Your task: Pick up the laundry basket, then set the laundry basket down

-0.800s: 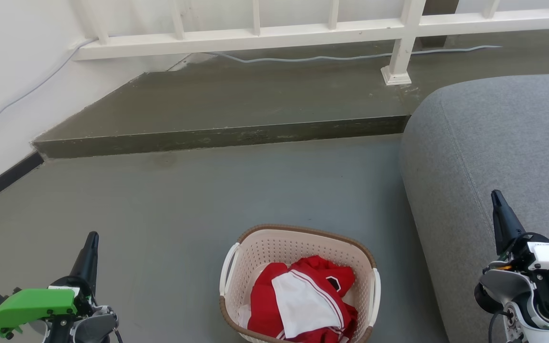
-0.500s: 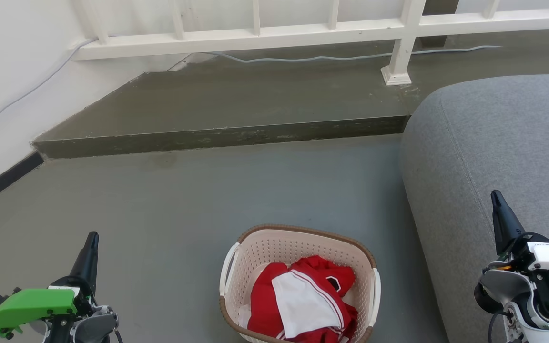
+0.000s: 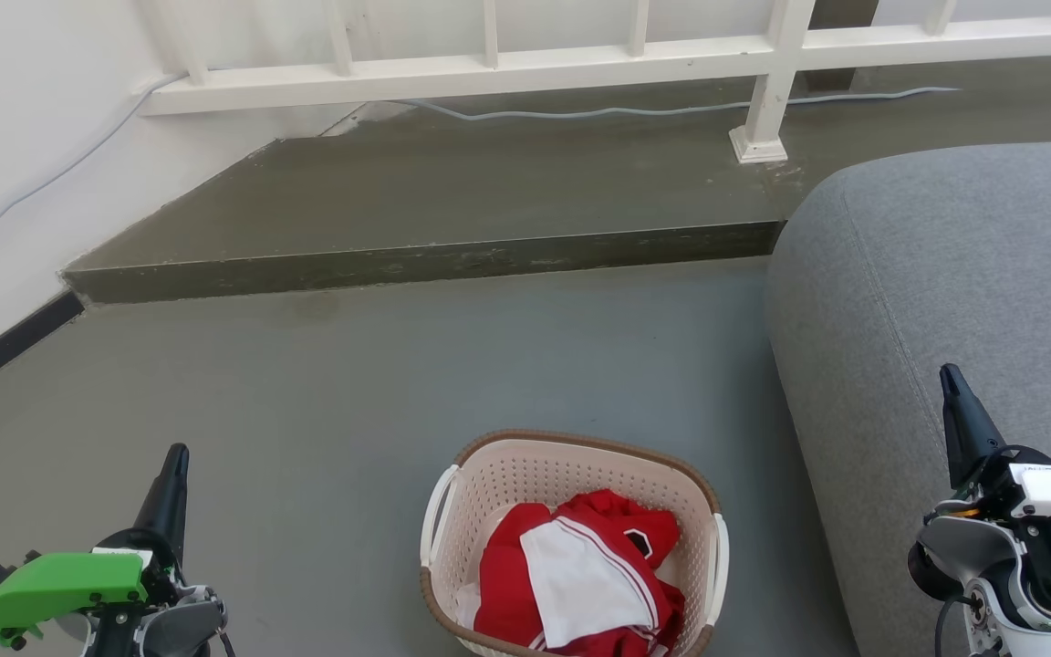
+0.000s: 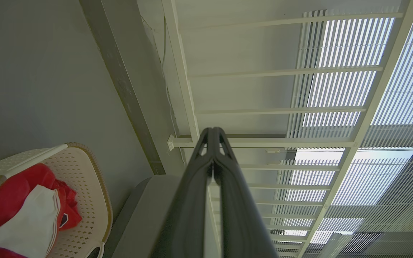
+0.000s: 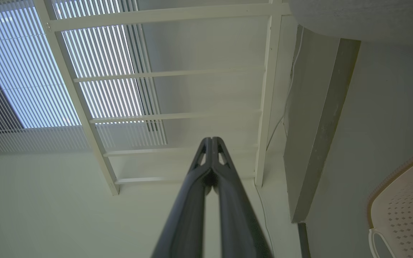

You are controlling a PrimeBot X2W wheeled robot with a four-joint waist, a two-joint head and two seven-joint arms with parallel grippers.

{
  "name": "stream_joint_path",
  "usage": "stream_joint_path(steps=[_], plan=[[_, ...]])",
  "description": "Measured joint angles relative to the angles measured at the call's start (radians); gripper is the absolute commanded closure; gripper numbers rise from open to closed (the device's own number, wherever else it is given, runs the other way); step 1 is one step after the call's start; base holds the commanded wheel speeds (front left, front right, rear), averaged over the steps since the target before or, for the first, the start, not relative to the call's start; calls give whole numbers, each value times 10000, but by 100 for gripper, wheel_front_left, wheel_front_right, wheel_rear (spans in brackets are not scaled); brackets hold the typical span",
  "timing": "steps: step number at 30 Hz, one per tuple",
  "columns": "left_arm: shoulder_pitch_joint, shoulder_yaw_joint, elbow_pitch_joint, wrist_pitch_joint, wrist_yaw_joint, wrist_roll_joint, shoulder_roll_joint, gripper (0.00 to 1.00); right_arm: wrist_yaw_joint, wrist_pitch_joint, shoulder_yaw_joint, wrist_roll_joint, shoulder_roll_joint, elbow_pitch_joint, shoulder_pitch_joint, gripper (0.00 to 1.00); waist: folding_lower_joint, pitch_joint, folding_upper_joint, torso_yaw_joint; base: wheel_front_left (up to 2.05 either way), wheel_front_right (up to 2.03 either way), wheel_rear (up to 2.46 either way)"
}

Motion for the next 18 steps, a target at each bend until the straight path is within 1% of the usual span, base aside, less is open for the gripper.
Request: stream_joint_path(steps=[18], plan=[[0, 4, 0, 0, 0, 13, -2, 100, 0, 2, -12, -15, 2, 0, 0, 100, 0, 0, 0, 0, 0, 0, 0]])
